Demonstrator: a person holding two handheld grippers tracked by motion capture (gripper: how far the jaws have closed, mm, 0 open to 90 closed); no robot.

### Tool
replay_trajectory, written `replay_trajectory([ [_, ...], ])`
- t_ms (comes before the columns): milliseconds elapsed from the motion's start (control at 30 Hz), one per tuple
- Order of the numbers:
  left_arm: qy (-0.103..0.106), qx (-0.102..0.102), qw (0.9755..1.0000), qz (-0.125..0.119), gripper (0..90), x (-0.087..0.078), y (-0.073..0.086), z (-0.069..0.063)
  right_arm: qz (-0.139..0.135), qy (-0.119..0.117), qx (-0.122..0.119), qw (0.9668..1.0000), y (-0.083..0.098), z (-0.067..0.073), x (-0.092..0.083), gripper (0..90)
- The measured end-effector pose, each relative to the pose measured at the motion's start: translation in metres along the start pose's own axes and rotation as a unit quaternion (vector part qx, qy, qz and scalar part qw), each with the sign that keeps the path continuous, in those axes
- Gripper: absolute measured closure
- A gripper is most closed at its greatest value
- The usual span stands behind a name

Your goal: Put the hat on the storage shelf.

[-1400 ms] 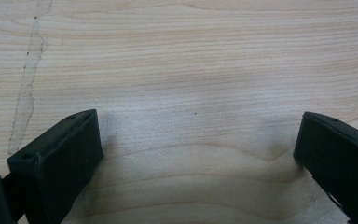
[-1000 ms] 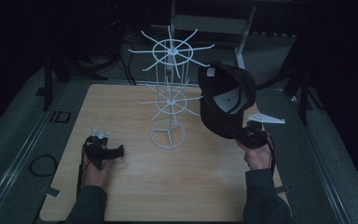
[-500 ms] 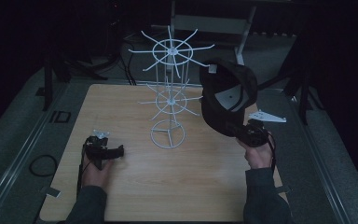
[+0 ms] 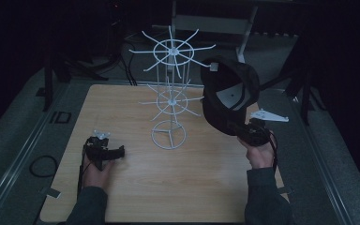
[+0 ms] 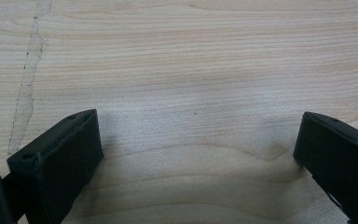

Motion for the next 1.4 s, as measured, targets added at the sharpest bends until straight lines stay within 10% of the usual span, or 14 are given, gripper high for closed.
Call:
replay_trajectory([
  [1400, 0.000, 0.000, 1.0000, 0.001, 1.1, 0.000, 0.000, 0.000, -0.029, 0.017, -0.012, 0.9994, -0.031, 0.002, -0.003, 86.4],
])
Point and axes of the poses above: each handheld gripper's, and its own axes: x roughly forward along the jaws, y roughly out of its underside, z roughly to its left, the point moved 10 cm from there along x, roughly forward along the jaws, and after that the axes turned 15 degrees about y, right-handed, at the moved point
